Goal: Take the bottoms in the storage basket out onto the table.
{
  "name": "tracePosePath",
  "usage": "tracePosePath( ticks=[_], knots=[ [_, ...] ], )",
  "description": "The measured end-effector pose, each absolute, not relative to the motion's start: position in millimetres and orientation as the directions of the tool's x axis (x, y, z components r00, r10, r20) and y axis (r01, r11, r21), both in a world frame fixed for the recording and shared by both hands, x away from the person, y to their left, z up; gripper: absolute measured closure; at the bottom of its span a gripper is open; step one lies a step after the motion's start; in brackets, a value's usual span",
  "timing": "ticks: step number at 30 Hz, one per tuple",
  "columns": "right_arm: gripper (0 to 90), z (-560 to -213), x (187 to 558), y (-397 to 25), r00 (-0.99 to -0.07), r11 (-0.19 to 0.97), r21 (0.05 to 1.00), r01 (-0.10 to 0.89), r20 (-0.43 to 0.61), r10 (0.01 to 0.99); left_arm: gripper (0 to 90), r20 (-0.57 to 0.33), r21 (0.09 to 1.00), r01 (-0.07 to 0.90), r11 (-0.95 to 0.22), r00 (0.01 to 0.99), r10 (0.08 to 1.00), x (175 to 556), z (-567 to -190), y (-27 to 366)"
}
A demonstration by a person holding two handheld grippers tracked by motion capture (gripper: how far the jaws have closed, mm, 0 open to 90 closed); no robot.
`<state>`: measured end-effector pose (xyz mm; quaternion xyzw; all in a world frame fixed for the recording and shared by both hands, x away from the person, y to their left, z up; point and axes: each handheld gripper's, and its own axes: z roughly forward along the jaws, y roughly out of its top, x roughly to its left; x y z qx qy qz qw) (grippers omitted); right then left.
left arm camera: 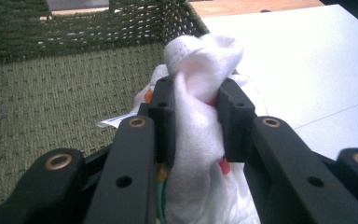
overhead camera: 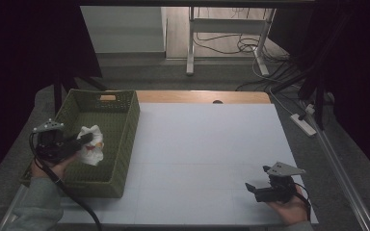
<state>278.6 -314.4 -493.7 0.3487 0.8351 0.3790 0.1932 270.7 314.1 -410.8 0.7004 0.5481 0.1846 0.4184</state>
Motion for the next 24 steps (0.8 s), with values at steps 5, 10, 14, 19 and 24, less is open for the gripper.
tracePosePath(
  ticks=[5,10,14,19,24],
  knots=[
    [7.1,-494,279,-314,-0.683,0.472,0.767,0.436,-0.060,0.728,70.8,-0.205,0.795,0.605,-0.043,0.335,0.920,269,-409,312],
    [7.1,-494,279,-314,-0.682,0.472,0.767,0.436,-0.060,0.728,70.8,-0.216,0.800,0.599,-0.019,0.317,0.924,269,-405,307],
    [7.1,-494,279,-313,-0.684,0.474,0.764,0.438,-0.059,0.727,70.8,-0.216,0.810,0.586,-0.011,0.316,0.924,268,-402,303],
    [7.1,-494,279,-314,-0.680,0.471,0.765,0.440,-0.059,0.731,70.8,-0.220,0.816,0.579,-0.009,0.324,0.920,267,-400,298],
    [7.1,-495,279,-314,-0.679,0.471,0.763,0.442,-0.058,0.732,70.8,-0.223,0.822,0.570,-0.008,0.333,0.916,268,-398,291]
  ],
)
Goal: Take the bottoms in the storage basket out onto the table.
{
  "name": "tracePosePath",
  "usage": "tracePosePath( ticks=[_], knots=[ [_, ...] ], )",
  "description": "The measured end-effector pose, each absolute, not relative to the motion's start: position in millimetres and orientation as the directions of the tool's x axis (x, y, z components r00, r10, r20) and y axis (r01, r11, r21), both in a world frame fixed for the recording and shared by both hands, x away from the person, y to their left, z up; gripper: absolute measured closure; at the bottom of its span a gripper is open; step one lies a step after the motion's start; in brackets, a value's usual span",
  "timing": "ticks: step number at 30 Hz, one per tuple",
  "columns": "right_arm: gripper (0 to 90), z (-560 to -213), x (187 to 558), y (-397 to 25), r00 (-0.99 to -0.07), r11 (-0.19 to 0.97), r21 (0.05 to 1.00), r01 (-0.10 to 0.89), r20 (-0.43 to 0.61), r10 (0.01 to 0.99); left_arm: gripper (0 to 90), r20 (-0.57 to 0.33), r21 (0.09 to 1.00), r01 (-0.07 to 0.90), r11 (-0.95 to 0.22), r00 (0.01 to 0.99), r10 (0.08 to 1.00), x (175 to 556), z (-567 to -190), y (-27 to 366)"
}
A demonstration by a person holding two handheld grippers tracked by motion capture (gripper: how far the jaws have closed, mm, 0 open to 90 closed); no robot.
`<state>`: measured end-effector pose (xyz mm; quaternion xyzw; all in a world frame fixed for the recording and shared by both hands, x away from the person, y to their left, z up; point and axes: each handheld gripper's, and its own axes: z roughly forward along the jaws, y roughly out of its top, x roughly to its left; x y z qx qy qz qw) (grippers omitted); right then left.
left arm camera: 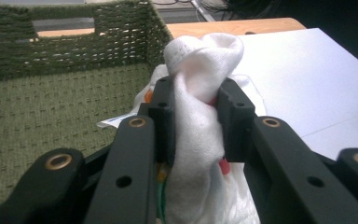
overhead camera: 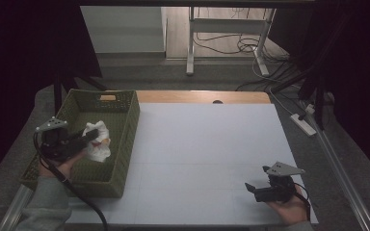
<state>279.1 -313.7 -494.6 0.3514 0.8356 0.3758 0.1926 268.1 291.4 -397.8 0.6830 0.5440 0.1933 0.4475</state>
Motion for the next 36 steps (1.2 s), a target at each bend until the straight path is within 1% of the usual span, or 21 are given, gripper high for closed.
tracePosePath(
  ticks=[18,32,36],
  knots=[
    [7.2,-494,279,-314,-0.680,0.468,0.764,0.443,-0.053,0.731,70.8,-0.232,0.860,0.510,0.005,0.382,0.894,268,-384,266],
    [7.2,-494,279,-314,-0.681,0.465,0.767,0.442,-0.051,0.730,70.8,-0.233,0.870,0.493,-0.004,0.417,0.879,272,-379,250],
    [7.2,-493,280,-316,-0.675,0.448,0.774,0.448,-0.035,0.737,70.8,-0.232,0.871,0.492,-0.007,0.424,0.875,273,-379,245]
  ],
)
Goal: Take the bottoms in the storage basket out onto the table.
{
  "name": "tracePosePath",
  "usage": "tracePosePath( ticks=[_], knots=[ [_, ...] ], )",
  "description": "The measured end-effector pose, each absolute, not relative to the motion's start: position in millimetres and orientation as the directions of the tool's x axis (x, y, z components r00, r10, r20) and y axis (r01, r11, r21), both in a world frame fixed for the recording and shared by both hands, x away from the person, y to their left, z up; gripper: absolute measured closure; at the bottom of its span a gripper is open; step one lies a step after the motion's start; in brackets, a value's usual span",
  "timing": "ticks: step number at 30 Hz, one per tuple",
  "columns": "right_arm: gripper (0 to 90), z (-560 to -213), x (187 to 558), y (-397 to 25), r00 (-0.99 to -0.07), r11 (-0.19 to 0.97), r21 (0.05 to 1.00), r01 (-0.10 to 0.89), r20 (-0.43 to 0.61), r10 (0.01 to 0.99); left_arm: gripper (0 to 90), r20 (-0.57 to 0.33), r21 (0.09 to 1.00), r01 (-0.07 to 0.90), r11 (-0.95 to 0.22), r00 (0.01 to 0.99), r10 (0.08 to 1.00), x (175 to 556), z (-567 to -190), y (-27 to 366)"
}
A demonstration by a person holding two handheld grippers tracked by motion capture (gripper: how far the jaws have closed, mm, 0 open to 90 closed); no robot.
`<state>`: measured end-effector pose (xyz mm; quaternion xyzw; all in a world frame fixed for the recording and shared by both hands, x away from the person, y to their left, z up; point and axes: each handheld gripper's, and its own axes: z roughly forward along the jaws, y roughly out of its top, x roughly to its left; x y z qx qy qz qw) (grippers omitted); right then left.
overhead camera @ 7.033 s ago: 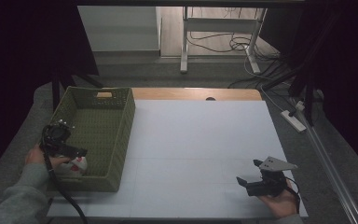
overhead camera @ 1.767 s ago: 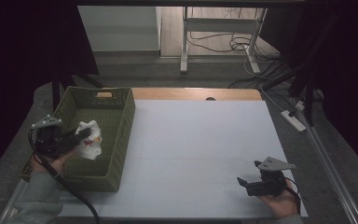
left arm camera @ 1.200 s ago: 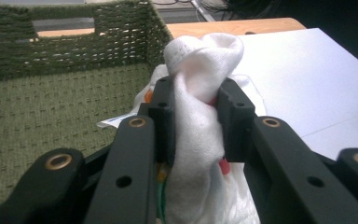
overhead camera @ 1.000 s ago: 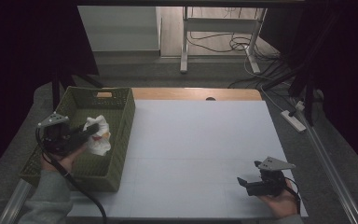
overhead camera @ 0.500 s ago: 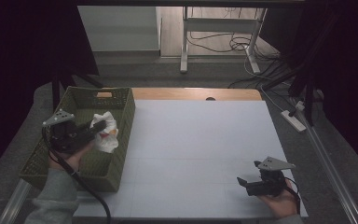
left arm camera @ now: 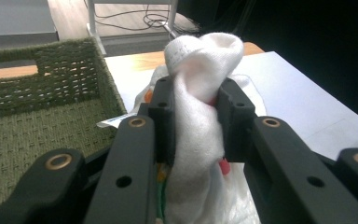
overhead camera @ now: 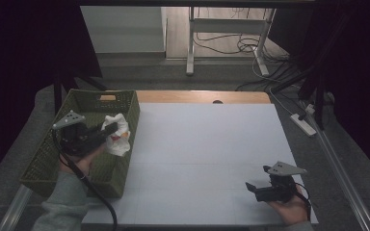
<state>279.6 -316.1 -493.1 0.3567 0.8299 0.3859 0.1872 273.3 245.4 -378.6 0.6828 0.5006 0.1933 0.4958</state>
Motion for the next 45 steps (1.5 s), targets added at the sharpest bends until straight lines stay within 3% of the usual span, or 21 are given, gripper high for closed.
tracePosePath(
  ticks=[45],
  knots=[
    [7.1,-493,280,-316,-0.684,0.448,0.777,0.443,-0.031,0.729,70.8,-0.218,0.877,0.473,-0.090,0.557,0.801,288,-375,177]
  ],
)
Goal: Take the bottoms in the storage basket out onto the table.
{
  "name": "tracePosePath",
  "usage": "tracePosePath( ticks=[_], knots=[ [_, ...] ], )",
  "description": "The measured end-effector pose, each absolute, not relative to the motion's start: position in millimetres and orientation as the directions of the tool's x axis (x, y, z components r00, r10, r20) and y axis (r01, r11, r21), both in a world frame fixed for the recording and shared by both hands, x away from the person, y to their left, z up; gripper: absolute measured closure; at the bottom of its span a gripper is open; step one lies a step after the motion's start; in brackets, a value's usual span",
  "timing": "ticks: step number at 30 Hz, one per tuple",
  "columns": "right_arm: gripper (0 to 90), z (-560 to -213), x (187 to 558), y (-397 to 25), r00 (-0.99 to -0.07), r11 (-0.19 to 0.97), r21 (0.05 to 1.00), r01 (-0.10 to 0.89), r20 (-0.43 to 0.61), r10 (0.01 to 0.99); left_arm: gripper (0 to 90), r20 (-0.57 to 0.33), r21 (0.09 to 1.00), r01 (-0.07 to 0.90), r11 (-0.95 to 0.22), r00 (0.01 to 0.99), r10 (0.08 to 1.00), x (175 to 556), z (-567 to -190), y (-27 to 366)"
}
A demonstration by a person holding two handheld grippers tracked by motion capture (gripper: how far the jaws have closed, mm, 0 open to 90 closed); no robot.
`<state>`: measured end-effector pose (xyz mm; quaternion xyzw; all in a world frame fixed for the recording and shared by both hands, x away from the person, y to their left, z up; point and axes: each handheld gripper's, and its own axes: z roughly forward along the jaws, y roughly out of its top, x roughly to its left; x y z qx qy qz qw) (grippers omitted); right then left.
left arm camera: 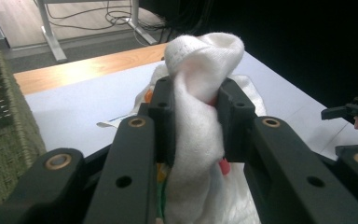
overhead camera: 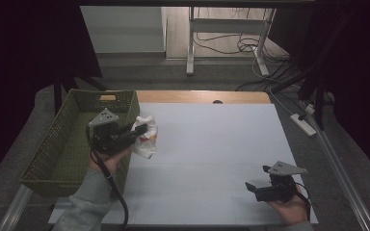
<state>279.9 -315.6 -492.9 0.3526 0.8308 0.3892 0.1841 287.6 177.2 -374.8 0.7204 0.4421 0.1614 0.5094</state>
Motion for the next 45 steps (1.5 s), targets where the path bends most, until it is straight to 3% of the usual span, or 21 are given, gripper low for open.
tracePosePath(
  ticks=[45],
  knots=[
    [7.2,-493,280,-317,-0.679,0.448,0.775,0.445,-0.034,0.734,70.8,-0.206,0.855,0.482,-0.189,0.652,0.730,313,-392,111]
  ],
)
